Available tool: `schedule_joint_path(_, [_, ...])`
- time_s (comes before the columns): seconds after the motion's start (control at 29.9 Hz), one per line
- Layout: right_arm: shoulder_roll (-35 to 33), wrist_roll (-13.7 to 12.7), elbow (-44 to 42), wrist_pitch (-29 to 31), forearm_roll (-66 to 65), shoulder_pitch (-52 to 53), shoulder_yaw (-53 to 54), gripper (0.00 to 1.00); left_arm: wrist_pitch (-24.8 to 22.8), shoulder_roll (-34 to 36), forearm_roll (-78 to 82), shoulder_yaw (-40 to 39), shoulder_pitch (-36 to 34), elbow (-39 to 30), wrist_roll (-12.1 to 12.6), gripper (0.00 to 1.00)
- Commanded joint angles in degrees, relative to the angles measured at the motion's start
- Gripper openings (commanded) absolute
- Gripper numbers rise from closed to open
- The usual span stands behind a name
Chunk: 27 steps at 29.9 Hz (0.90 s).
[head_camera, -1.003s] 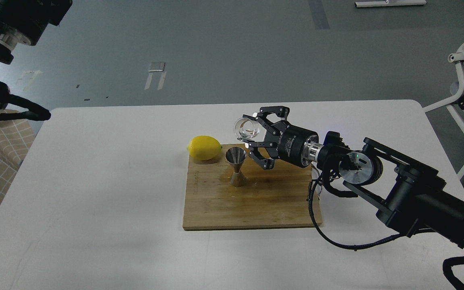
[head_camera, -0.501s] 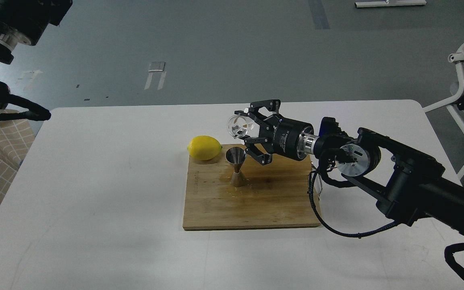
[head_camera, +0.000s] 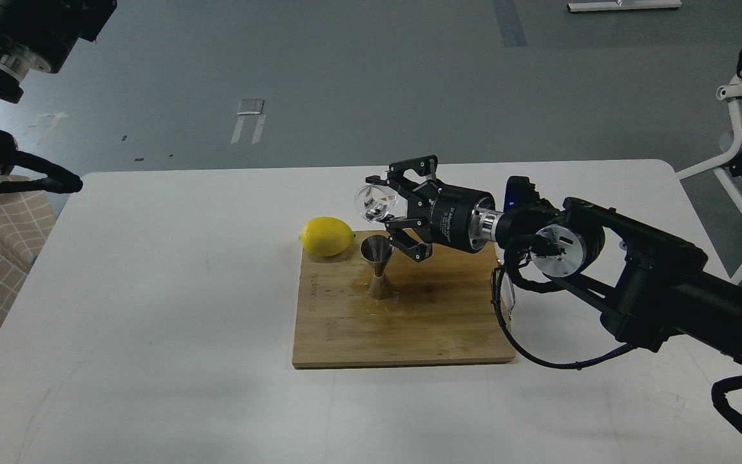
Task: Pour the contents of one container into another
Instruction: 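Tilt the glass cup over the jigger with the right gripper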
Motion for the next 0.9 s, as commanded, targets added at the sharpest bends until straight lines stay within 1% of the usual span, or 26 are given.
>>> schedule_joint_path(0.0, [-0.01,-0.12,-0.09,0.04,-0.47,0.77,-0.91,0.41,0.0,0.04,-0.01,0.0,0.0,0.0,0.0,0.97])
schedule_joint_path(0.33, [-0.8,-0.12,0.0,0.48,-1.87,2.17,-3.01,0.41,0.0,-0.14,-0.01,0.0,0.0,0.0,0.0,0.97])
schedule_joint_path(0.87, [-1.16,-0.12,-0.09,0.48,-4.6,3.58,-3.28,0.41,0.0,-0.05,-0.01,0.0,0.0,-0.09,0.0,0.97])
